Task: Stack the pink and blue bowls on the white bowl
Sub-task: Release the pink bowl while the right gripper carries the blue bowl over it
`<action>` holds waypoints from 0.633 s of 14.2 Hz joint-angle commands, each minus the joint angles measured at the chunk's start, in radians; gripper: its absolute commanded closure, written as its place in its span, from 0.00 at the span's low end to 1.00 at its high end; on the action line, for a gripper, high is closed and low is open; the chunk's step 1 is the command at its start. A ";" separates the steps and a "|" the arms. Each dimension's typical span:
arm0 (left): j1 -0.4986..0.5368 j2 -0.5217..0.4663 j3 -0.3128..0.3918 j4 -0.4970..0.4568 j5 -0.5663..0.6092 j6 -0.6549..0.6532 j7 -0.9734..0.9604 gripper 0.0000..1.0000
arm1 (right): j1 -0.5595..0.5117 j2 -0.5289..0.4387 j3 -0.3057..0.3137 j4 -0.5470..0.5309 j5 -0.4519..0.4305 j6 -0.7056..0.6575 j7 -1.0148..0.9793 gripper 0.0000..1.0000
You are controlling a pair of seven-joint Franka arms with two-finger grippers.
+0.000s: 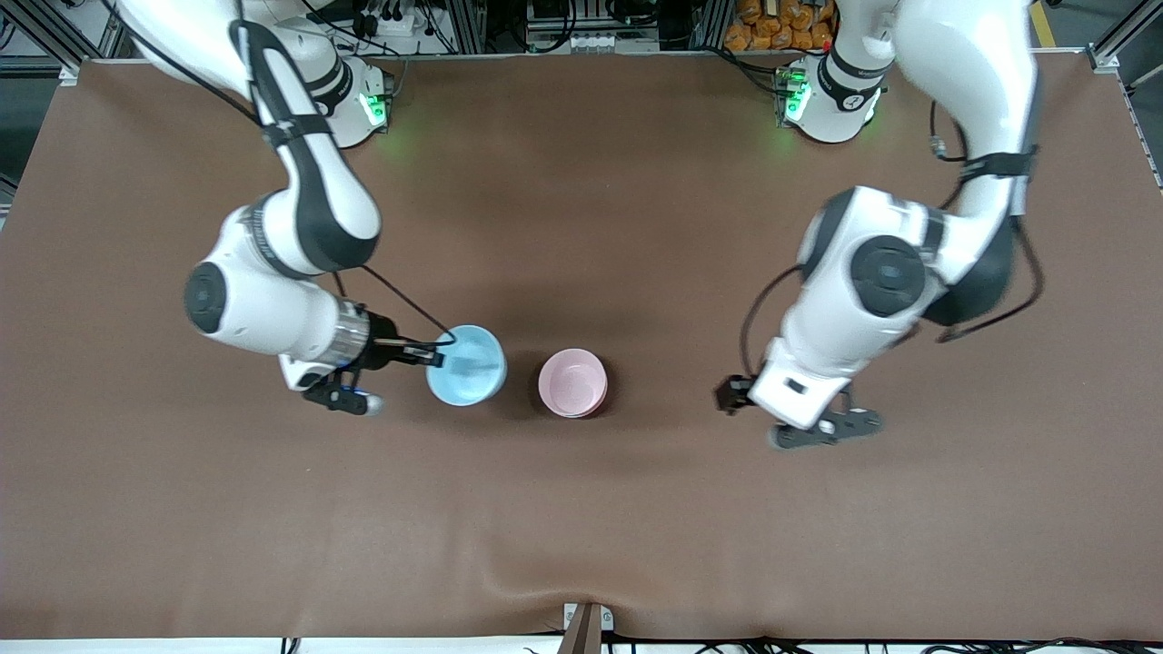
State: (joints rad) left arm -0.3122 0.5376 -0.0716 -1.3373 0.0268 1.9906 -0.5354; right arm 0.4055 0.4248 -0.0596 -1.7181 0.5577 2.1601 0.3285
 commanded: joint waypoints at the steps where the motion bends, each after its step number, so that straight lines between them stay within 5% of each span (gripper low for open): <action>1: 0.059 -0.054 -0.008 -0.022 0.019 -0.045 0.049 0.00 | 0.067 0.031 -0.009 0.000 0.033 0.079 0.072 1.00; 6: 0.266 -0.166 -0.056 -0.023 0.005 -0.177 0.336 0.00 | 0.150 0.074 -0.009 0.000 0.048 0.172 0.161 1.00; 9: 0.295 -0.232 -0.045 -0.023 0.005 -0.248 0.399 0.00 | 0.179 0.075 -0.009 0.000 0.054 0.176 0.199 1.00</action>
State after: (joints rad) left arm -0.0335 0.3661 -0.1023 -1.3365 0.0269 1.7851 -0.1613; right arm 0.5609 0.5037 -0.0594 -1.7199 0.5815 2.3268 0.5011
